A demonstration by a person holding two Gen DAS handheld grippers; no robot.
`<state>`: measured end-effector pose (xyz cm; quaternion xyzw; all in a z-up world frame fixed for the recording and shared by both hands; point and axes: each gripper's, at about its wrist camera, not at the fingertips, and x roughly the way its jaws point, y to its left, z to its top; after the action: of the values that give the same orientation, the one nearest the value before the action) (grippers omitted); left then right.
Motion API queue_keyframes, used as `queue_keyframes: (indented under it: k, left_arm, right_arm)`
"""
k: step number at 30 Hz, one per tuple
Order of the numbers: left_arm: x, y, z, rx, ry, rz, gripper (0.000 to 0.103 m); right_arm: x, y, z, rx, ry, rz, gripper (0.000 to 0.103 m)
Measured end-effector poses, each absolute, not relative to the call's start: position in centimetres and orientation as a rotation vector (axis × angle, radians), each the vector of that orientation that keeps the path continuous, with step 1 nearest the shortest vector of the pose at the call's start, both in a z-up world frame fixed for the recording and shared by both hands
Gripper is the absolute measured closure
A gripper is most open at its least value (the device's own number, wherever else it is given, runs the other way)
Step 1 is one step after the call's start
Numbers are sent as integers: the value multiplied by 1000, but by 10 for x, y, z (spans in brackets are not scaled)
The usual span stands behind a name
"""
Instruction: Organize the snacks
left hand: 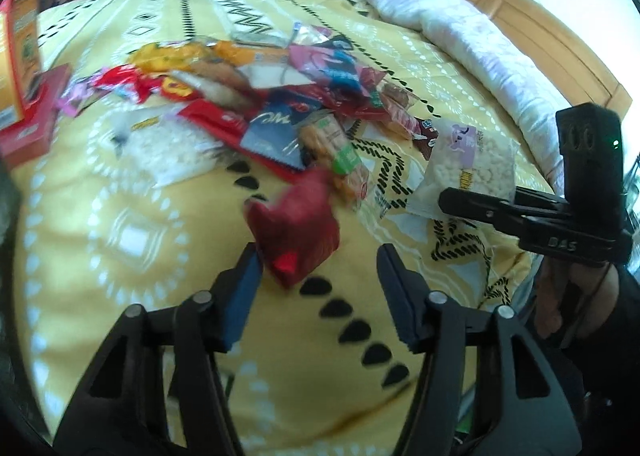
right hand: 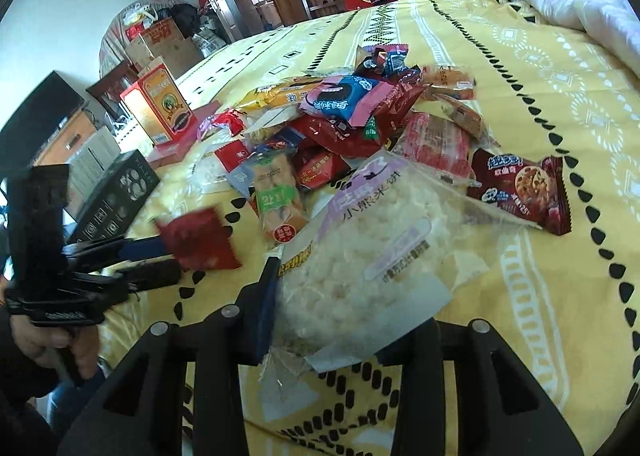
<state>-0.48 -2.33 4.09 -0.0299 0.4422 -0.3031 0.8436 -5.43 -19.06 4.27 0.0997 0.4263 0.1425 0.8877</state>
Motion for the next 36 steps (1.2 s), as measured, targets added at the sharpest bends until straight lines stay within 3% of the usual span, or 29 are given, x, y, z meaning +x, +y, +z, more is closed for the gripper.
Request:
queue_keyframes:
  k: [4,9,11,12,13,17,24,36]
  left_arm:
    - [16,-25,32,-137,936,-625,34]
    - [37,-18,16,-274,994,-606,34]
    - [41,-19,15,-294,1004,-605,36]
    - [42,-20,15,-295,1006,-596,43]
    - [44,-20,15,-301,1012,-588,58]
    - [45,-16,14,-362,1029,-587,58]
    - [46,-13,8,-402,1030,-588,58]
    - [44,-12,6,-412,1006,-583,56]
  right_arm:
    - [-52,-195,44,247,883,314,61]
    - [-39,-201,36,324,898,352,59]
    - [-34,-204,31,384,905,372,58]
    - [-31,-208,25,443,910,389,58]
    - [-30,-211,21,480,914,395,58]
    - [-26,-237,-5,818,912,421,49]
    - [-37,-277,-29,1318,750,400,36]
    - [-47,-274,-19,1423,744,356,25]
